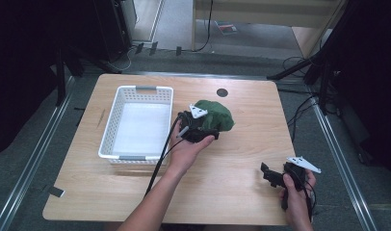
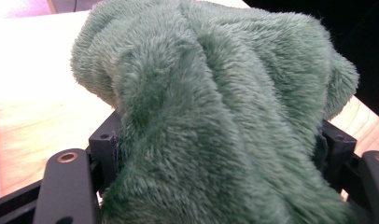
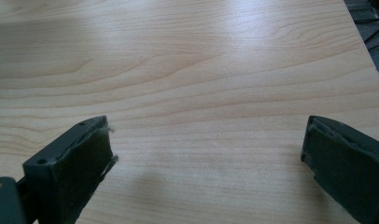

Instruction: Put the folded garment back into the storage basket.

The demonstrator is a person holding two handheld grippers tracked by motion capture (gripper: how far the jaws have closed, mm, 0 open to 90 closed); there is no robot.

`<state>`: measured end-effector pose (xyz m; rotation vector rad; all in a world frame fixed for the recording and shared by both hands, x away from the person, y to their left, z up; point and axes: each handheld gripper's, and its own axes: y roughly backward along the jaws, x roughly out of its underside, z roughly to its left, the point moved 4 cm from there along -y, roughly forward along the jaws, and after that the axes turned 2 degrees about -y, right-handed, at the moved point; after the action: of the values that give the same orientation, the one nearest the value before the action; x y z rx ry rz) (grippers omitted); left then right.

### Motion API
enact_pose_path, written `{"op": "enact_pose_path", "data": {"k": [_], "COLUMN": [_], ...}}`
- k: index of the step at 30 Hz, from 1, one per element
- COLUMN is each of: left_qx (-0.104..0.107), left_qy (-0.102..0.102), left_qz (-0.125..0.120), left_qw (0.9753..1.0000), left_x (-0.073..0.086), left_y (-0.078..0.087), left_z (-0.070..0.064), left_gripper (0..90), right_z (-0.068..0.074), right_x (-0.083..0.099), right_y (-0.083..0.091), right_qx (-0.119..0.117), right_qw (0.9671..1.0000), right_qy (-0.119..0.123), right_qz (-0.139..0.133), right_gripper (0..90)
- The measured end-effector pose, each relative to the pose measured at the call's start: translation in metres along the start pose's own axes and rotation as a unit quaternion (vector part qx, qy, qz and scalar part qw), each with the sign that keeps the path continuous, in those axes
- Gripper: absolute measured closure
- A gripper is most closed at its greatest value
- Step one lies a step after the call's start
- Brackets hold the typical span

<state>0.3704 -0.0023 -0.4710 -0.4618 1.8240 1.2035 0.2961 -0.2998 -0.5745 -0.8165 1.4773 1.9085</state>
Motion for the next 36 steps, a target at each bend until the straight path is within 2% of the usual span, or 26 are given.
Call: {"op": "enact_pose_path", "data": {"k": [7,11,21,36], "left_qx": [0.001,-0.005,-0.019,-0.047], "left_qy": [0.004,0.005,0.021,0.051], "left_qz": [-0.015,-0.019,-0.037,-0.054], "left_qw": [0.9999,0.9998,0.9989,0.9961], "left_x": [-0.008,-0.011,-0.017,-0.01], "left_y": [0.015,0.023,0.041,0.068], "left_z": [0.008,0.016,0.038,0.082], "left_gripper": [26.1,26.1,26.1,26.1], "right_z": [0.0,0.0,0.0,0.0], "right_x": [0.0,0.0,0.0,0.0], "right_y": [0.0,0.0,0.0,0.0], "right_qx": [0.0,0.001,0.001,0.001], "right_qw": [1.0,1.0,1.0,1.0], "right_qy": [0.0,0.0,0.0,0.001], "right_qz": [0.0,0.0,0.0,0.001], "right_gripper": [1.9,1.9,1.9,1.9]}}
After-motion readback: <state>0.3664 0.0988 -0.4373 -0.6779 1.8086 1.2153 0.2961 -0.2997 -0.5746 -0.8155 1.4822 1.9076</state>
